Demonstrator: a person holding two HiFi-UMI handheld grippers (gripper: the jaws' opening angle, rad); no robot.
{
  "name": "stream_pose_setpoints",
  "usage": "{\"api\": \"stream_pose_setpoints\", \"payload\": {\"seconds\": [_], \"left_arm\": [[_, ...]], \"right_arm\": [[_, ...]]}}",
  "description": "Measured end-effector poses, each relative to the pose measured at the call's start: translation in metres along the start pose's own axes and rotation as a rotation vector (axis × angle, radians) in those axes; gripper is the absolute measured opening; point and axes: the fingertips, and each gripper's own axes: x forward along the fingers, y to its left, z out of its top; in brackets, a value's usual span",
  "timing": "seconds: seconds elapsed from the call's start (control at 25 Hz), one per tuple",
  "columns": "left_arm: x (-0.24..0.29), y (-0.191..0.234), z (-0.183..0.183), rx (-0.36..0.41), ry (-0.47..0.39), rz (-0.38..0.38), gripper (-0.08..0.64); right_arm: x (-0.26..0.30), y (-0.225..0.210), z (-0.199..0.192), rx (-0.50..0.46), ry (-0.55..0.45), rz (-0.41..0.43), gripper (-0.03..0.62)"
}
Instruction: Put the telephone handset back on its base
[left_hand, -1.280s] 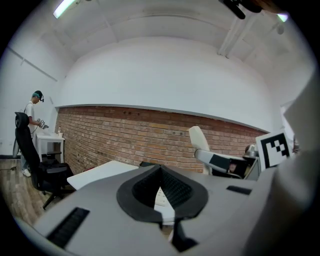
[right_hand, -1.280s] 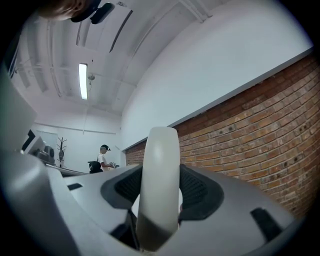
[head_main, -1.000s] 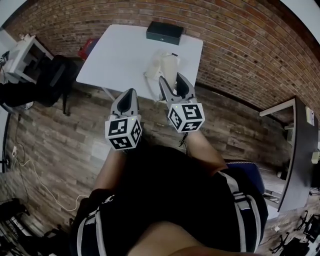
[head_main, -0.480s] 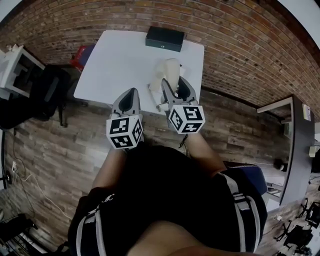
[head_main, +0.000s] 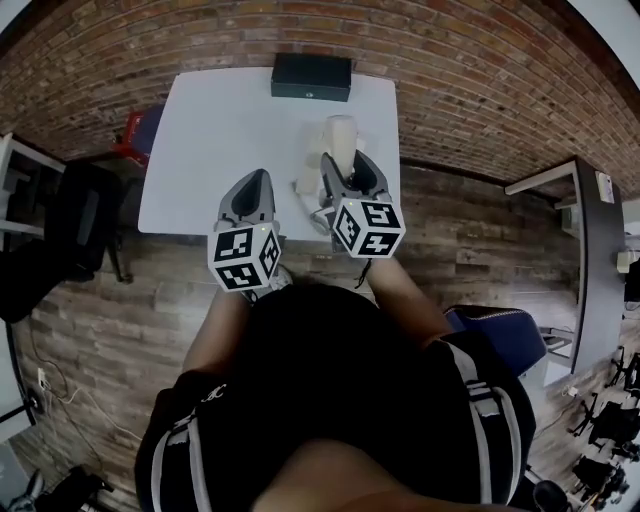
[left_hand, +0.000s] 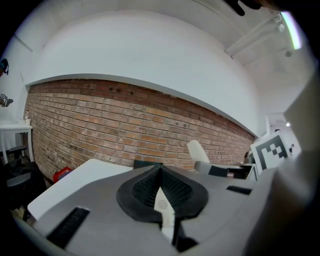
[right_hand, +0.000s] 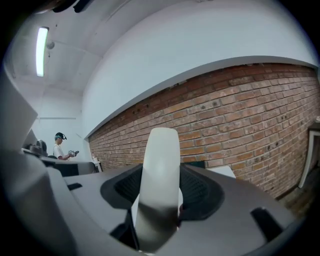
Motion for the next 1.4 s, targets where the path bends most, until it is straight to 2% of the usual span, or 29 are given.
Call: {"api": "stream_pose_setpoints", "payload": {"seconds": [0.28, 0.48, 0.76, 1.08, 1.4], "left_arm": [[0.043, 0.011, 0.004, 0.037, 0.050, -0.098, -0.005], [0.062, 0.026, -0.003, 0.045, 0.091, -0.134, -0.005], [0.077, 0.038, -0.004, 0.048, 0.112, -0.124, -0.005], [0.086, 0.059, -0.009, 0.044, 0.136, -0.081, -0.005], [0.084, 0.080, -0.009, 0.042, 0.140, -0.064, -0.005]], "right_arm": [[0.037, -0.023, -0.021, 0.116, 0.080, -0.131, 0.204], [0.062, -0.038, -0.040, 0.179, 0.135, -0.221, 0.204], [0.095, -0.053, -0.081, 0.156, 0.255, -0.287, 0.204], [0.122, -0.065, -0.131, 0.176, 0.388, -0.350, 0.204], [0.140, -0.071, -0.153, 0.133, 0.476, -0.441, 0.204]]}}
